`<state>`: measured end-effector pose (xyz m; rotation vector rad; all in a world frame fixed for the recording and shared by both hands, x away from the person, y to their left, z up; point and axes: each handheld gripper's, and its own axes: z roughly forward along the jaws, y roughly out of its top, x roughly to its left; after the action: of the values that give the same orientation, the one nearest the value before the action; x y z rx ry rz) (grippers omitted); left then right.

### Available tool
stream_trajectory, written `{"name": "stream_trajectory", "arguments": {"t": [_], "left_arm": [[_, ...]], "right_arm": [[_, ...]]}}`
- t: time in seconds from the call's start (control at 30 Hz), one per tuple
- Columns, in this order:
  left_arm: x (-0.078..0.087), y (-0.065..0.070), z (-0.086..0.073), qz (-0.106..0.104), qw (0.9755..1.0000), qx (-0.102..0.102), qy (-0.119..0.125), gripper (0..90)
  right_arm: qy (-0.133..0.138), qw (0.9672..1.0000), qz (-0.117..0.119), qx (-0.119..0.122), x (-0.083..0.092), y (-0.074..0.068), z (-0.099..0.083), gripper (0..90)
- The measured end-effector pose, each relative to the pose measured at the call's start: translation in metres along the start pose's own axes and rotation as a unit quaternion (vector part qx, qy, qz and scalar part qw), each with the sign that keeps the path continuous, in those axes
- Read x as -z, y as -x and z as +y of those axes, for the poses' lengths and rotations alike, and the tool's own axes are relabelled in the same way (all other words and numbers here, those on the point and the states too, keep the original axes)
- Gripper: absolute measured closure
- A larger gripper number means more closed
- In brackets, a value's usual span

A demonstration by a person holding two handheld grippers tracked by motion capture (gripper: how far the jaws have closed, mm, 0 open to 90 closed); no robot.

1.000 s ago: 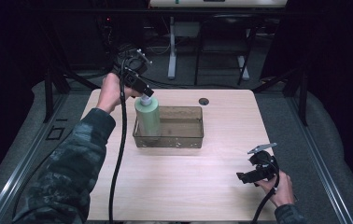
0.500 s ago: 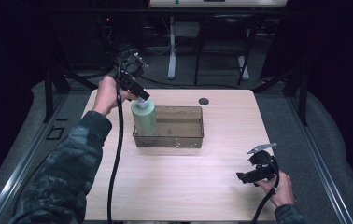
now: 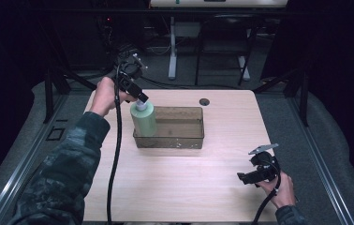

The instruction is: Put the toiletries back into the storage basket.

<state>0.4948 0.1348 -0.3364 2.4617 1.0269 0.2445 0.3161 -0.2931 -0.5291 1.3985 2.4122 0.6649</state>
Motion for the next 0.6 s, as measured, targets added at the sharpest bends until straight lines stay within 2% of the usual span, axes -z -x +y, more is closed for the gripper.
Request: {"name": "stream_trajectory", "arguments": {"t": [0.1, 0.13, 0.23, 0.33, 0.37, 0.43, 0.47, 0.5, 0.53, 0.6], "left_arm": [[0.0, -0.002, -0.001, -0.004, 1.0, 0.003, 0.005, 62.7], [-0.002, -0.004, -0.002, -0.01, 0.9998, 0.01, 0.016, 62.6], [-0.004, -0.004, -0.003, -0.014, 0.9994, 0.017, 0.026, 62.4], [-0.004, -0.005, -0.004, -0.013, 0.9993, 0.019, 0.029, 62.0], [-0.008, -0.006, -0.007, -0.017, 0.999, 0.026, 0.031, 57.1], [-0.01, -0.007, -0.009, -0.017, 0.9989, 0.03, 0.032, 48.9], [-0.011, -0.009, -0.011, -0.023, 0.9986, 0.034, 0.033, 48.9], [-0.013, -0.009, -0.013, -0.027, 0.9983, 0.037, 0.037, 45.0], [-0.014, -0.011, -0.016, -0.034, 0.9975, 0.047, 0.041, 35.7], [-0.012, -0.012, -0.019, -0.033, 0.9969, 0.053, 0.048, 27.3]], "right_arm": [[-0.001, 1.0, 0.0, -0.001, -0.001, 0.001, 0.0, 4.2], [-0.002, 1.0, 0.0, -0.002, -0.001, 0.001, 0.0, 4.2], [-0.001, 1.0, 0.0, 0.0, 0.0, 0.001, -0.001, 4.3], [0.0, 1.0, 0.0, 0.001, 0.0, 0.002, 0.0, 4.3], [-0.002, 1.0, -0.002, 0.002, -0.001, 0.002, -0.001, 4.3], [-0.002, 1.0, -0.001, 0.002, -0.001, 0.002, -0.001, 4.3], [-0.002, 1.0, -0.001, 0.002, -0.001, 0.002, -0.001, 4.3], [-0.002, 1.0, -0.002, 0.002, -0.001, 0.002, -0.001, 4.2], [-0.001, 1.0, -0.001, 0.002, -0.001, 0.002, -0.001, 4.2], [0.0, 1.0, 0.001, 0.0, -0.001, 0.002, -0.001, 4.2]]}}
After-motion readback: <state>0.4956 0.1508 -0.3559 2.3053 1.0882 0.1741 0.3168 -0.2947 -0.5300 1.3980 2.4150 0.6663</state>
